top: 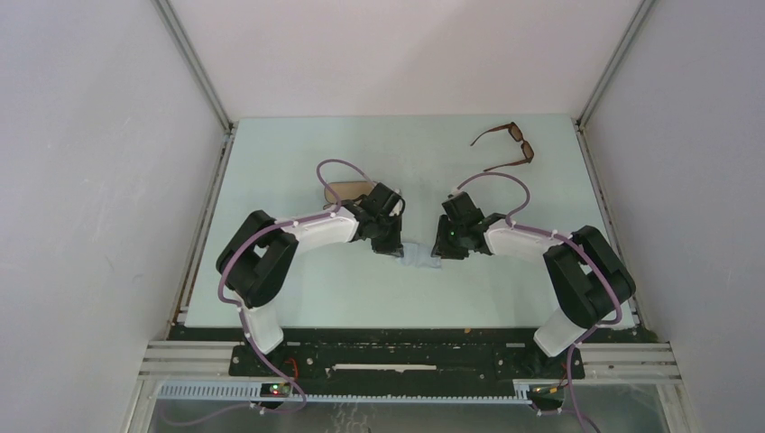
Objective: Organize the sunglasses
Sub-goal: Pick up the glasses cleaning cloth from the center of the board.
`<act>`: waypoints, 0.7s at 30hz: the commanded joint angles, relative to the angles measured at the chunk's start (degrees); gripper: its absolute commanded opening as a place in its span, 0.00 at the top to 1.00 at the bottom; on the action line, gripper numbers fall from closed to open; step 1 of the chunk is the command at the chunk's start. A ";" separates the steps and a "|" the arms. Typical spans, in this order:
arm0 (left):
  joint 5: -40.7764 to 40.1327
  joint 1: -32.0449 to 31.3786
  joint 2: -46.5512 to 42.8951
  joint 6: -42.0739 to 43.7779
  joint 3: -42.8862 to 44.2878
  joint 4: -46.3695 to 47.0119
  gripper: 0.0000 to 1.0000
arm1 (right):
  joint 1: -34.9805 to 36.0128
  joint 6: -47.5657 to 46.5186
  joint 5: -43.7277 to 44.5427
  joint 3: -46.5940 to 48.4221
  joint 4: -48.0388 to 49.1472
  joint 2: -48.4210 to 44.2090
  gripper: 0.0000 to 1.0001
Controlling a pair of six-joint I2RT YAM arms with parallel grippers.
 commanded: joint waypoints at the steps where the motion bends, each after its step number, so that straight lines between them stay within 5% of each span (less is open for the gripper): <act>1: 0.68 0.05 -0.56 1.26 -0.57 0.86 1.00 | 0.74 0.71 1.95 1.04 -0.81 1.17 0.61; 6: 0.54 0.06 -0.45 1.27 -0.89 1.00 1.00 | 1.77 1.62 1.59 1.04 0.12 2.22 0.65; 11: 0.42 0.06 -0.81 1.26 -1.41 1.39 1.00 | 2.33 2.70 3.54 1.04 -0.66 2.27 0.44; 21: 0.65 0.03 -0.30 0.88 -1.43 1.96 1.00 | 1.36 2.73 8.02 -0.73 -1.77 -0.92 0.44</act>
